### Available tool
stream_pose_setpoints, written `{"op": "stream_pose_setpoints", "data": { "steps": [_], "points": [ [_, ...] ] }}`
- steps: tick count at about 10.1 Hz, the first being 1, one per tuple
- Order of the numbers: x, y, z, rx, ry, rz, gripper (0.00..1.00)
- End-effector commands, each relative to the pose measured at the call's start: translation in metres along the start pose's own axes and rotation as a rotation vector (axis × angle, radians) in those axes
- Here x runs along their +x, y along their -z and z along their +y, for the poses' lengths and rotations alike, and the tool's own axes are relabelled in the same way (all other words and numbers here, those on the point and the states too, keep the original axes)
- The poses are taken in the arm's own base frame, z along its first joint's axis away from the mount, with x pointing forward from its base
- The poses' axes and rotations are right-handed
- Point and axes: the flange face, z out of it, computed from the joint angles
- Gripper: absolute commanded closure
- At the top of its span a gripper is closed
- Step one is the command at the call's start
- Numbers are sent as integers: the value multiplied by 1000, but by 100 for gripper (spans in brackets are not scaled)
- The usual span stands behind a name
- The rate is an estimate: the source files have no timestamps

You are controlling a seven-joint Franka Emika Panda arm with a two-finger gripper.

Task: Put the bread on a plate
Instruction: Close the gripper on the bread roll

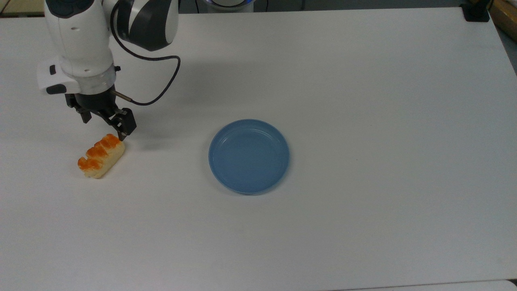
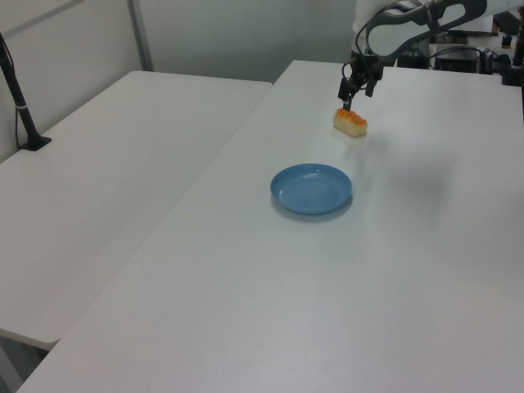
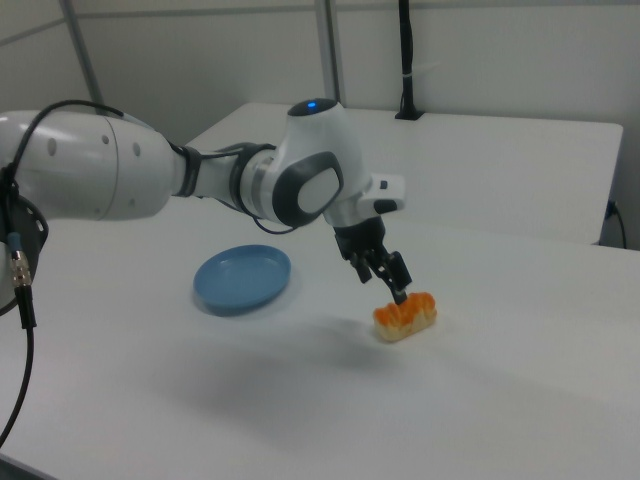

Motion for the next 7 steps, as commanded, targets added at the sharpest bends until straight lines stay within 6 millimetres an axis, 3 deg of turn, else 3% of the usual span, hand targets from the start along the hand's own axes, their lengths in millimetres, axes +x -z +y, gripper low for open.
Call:
{"op": "stream_pose_setpoints", "data": {
  "steps": [1,3,6,7],
  "points": [
    [10,-42,24,-23,-115,84,0],
    [15,-63,31,-19,-172,141,0],
    [14,-86,18,-8,-245,171,0],
    [16,-82,17,-3,-254,179,0]
  ]
}}
